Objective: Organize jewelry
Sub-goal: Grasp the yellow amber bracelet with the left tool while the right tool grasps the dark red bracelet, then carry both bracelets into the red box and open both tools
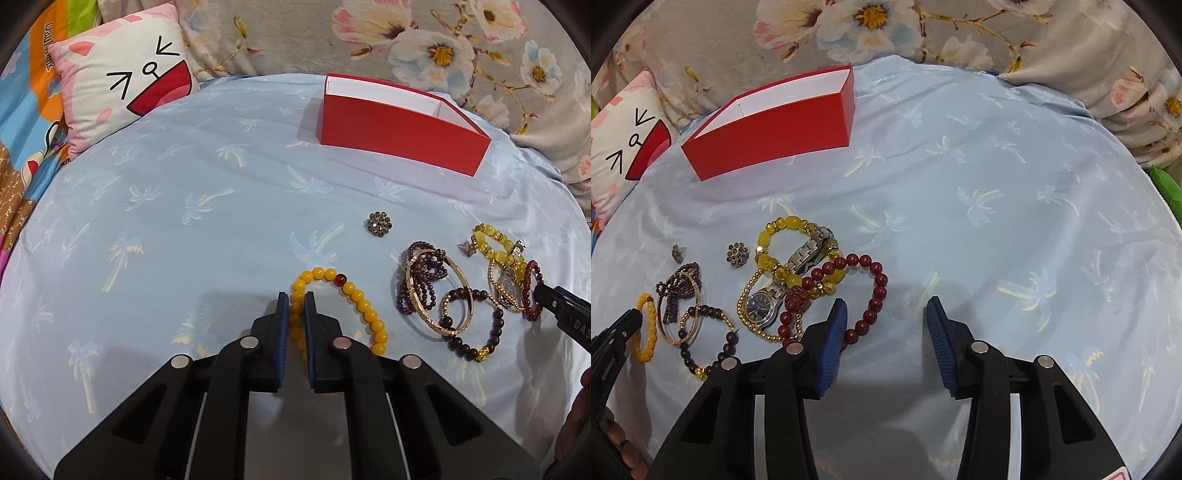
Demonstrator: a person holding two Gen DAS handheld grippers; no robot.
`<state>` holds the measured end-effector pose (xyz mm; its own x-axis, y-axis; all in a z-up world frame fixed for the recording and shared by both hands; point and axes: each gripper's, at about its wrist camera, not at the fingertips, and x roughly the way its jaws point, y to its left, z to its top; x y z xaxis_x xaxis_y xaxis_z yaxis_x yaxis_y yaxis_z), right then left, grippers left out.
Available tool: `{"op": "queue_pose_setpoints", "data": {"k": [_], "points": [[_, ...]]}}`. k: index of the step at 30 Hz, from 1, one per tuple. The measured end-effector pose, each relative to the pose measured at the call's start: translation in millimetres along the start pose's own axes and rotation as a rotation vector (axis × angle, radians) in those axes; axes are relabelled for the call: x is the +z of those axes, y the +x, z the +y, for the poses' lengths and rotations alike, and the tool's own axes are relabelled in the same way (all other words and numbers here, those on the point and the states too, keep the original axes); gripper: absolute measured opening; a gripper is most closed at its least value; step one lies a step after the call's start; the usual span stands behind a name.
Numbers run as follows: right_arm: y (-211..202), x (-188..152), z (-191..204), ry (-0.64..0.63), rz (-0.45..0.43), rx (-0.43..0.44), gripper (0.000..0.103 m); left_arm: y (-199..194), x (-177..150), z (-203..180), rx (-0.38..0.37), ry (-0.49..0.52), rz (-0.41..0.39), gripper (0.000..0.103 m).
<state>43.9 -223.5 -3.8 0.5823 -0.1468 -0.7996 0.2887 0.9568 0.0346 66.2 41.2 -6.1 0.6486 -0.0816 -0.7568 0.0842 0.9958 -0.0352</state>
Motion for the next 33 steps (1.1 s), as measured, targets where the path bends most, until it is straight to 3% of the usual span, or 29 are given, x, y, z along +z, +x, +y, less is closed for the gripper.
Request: {"op": "queue_pose_setpoints", "data": {"k": [4, 8, 17, 26, 33], "points": [[4, 6, 1, 0.001, -0.007, 0.011, 0.031, 1, 2, -2, -0.008, 0.001, 0.002, 0.008], [5, 8, 4, -0.011, -0.014, 0.025, 0.008, 2, 4, -2, -0.032, -0.004, 0.015, 0.007], [-12, 16, -4, 0.014, -0.04, 0.053, 0.007, -13, 18, -5, -0.092, -0.016, 0.008, 0.007], [-49, 38, 0, 0.004, -0.108, 0.12, 0.007, -44, 45, -17, -0.145, 0.025, -0.05, 0.007], [-65, 70, 8, -0.015, -0.157, 0.172, 0.007, -60, 86, -29, -0.181, 0.065, -0.127, 0.007]]}}
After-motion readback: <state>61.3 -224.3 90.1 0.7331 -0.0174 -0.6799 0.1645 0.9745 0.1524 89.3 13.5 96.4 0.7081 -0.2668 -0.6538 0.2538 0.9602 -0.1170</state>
